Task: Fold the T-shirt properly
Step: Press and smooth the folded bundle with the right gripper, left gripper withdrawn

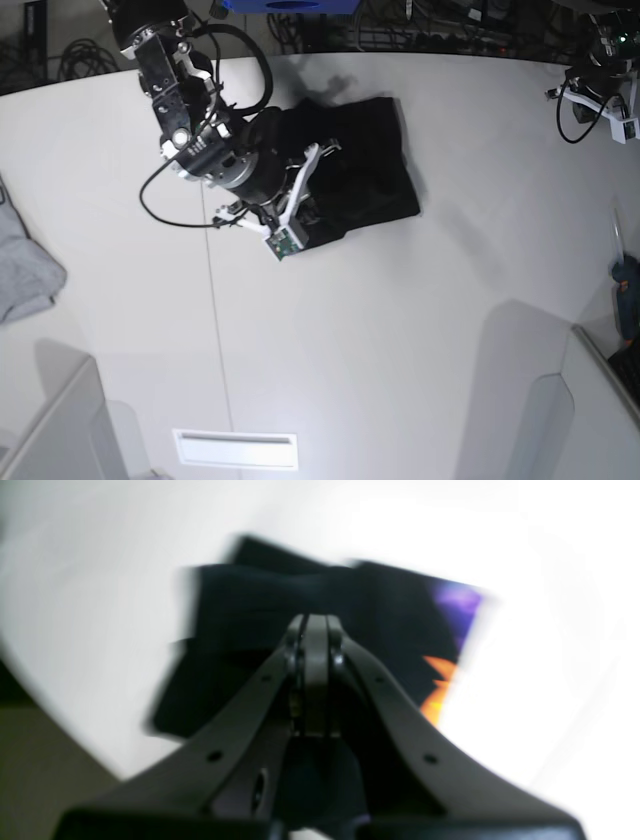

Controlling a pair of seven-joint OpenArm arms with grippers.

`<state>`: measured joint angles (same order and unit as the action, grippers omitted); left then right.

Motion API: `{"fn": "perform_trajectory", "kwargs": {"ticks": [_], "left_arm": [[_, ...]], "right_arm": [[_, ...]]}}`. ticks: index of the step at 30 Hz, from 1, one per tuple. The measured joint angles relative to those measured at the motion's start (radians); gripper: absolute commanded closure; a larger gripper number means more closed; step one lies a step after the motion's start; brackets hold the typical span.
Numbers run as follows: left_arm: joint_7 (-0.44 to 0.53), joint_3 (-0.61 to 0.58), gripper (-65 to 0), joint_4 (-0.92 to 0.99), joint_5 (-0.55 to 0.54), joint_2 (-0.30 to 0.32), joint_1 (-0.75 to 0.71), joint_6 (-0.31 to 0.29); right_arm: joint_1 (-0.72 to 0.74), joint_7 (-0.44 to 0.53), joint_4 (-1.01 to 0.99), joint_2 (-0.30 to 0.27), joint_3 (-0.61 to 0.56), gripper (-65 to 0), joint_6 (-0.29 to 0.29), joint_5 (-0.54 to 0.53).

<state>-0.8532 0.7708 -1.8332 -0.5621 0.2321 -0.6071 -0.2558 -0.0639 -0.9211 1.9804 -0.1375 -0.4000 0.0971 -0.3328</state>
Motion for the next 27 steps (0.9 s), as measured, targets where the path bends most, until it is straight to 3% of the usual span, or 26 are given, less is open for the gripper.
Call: {"fn": "perform_trajectory", "kwargs": {"ticks": [8, 10, 17, 25, 27], "left_arm": [[0.000, 0.002, 0.0, 0.000, 0.000, 0.002, -0.002, -0.003], [0.000, 0.002, 0.0, 0.000, 0.000, 0.001, -0.002, -0.003], [-0.001, 0.007, 0.0, 0.000, 0.001, -0.011, -0.003, -0.006], [0.000, 0.007, 0.0, 0.000, 0.001, -0.010, -0.002, -0.006], [-0.001, 0.007, 0.0, 0.000, 0.001, -0.010, -0.002, -0.006]], "right_arm": [[0.049, 0.027, -0.200, -0.011, 0.040, 0.0, 0.006, 0.003], [0.047, 0.071, -0.237, -0.011, -0.001, 0.0, 0.005, 0.000], [0.042, 0.088, -0.273, -0.006, -0.156, 0.0, 0.003, -0.003], [0.052, 0.083, -0.274, 0.073, -0.235, 0.0, -0.001, 0.000], [0.060, 0.079, -0.282, 0.095, -0.257, 0.0, -0.028, -0.003]]}}
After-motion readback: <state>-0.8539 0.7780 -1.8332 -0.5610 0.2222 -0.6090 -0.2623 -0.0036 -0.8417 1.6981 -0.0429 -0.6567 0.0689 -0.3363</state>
